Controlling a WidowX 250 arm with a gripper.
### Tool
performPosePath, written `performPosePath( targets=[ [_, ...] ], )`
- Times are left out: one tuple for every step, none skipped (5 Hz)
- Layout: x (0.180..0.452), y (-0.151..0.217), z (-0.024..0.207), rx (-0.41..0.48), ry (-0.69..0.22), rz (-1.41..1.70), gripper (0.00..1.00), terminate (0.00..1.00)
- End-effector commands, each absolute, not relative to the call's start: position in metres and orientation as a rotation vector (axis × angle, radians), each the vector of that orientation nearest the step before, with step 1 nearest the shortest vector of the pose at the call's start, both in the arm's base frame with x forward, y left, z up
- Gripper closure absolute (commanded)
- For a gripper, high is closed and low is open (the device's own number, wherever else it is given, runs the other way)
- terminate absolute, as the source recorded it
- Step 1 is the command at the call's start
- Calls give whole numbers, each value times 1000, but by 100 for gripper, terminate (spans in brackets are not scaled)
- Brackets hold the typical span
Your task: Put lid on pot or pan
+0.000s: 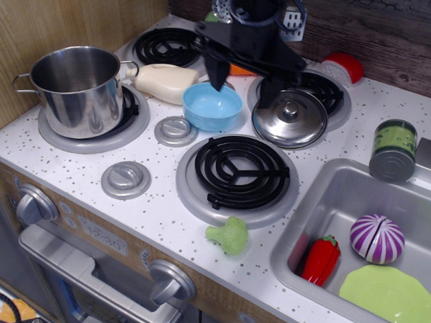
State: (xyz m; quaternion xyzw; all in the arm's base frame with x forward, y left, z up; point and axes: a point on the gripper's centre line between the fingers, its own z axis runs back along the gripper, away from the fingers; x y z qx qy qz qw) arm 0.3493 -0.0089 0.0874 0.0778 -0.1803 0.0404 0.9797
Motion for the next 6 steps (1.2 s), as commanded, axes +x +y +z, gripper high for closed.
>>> performPosePath(
  targets=[
    [398, -27, 82, 139, -486, 33, 0, 0],
    [427, -25, 64, 136, -539, 6, 0, 0],
    [444, -23, 59, 116, -555, -11, 0, 0],
    [448, -18, 55, 123, -538, -15, 0, 0],
    [448, -10, 61, 136, -515, -37, 0, 0],
    [446, -8, 61, 130, -506, -39, 0, 0]
  ],
)
